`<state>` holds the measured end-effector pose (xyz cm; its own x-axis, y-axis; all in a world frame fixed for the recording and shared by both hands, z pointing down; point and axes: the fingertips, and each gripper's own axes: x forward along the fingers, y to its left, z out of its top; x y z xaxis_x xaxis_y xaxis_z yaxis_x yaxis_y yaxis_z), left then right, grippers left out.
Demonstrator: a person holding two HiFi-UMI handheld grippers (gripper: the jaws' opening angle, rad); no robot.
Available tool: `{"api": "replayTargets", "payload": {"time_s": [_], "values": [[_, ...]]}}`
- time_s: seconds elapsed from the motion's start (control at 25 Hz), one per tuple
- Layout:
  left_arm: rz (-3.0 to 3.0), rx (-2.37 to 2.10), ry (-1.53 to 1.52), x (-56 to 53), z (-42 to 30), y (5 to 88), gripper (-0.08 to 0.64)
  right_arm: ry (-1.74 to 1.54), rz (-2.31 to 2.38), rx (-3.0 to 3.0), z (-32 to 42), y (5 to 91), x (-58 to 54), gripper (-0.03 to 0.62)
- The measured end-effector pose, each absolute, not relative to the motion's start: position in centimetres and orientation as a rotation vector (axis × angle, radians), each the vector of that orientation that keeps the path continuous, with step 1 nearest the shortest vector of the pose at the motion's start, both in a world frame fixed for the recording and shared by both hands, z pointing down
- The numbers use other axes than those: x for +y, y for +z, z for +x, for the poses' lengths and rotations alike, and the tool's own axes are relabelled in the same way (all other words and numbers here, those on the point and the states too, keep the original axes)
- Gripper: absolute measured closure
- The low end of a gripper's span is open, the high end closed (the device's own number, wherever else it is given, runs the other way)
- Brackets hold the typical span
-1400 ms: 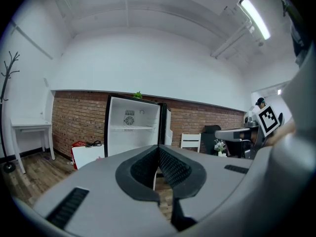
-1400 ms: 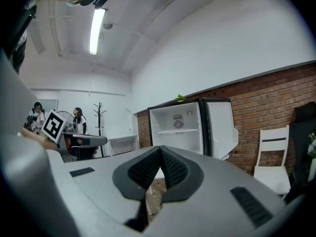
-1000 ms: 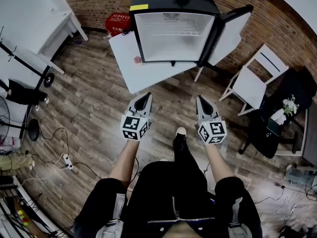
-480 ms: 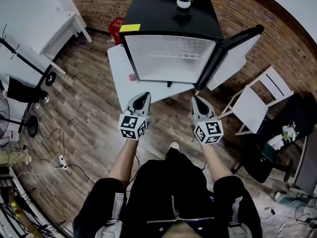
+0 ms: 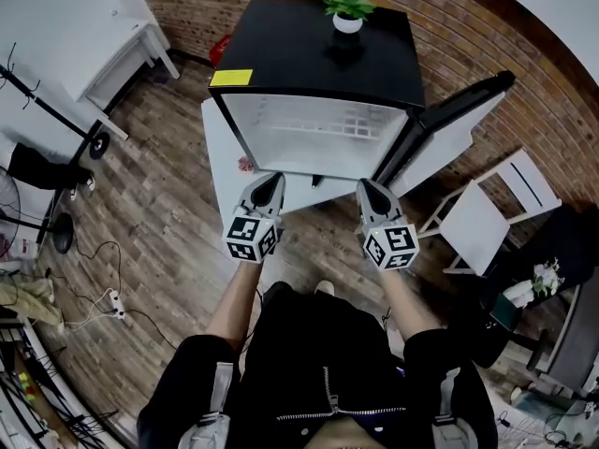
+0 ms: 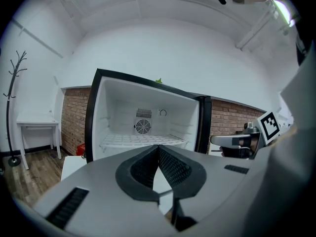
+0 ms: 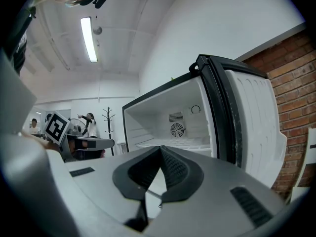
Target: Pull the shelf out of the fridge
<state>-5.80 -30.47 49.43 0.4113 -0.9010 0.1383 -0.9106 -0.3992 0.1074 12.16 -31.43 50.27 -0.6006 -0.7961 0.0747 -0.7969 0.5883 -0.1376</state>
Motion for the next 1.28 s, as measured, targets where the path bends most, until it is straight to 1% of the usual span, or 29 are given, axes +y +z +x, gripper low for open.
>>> {"api": "replayTargets", "payload": {"time_s": [0.36, 0.56, 0.84, 0.96, 1.12, 1.28], "values": [[2.572, -1.523, 0.108, -33.6, -6.5, 49.3, 0.540, 0.255, 1.499, -2.748, 11.1, 50.3, -33.2, 0.589], [2.602, -1.468, 0.104, -34.3, -7.0, 49.4, 0.540, 0.370, 1.594, -2.704, 11.2, 51.5, -33.6, 0.589], [2.625, -1.427, 0.114, -34.8, -7.8, 49.7, 0.540, 0.438, 1.614, -2.660, 9.7, 53.5, -34.1, 0.566], [2.623, -1.423, 0.101, -34.9, -8.6, 49.6, 0.540, 0.544, 1.658, -2.669, 9.3, 53.7, -35.2, 0.521], [2.611, -1.432, 0.090, -35.0, -10.1, 49.6, 0.540, 0.707, 1.740, -2.677, 8.9, 53.6, -37.4, 0.485], [2.588, -1.441, 0.076, -35.3, -11.5, 49.9, 0.540, 0.996, 1.851, -2.674, 9.2, 54.2, -39.4, 0.468]]}}
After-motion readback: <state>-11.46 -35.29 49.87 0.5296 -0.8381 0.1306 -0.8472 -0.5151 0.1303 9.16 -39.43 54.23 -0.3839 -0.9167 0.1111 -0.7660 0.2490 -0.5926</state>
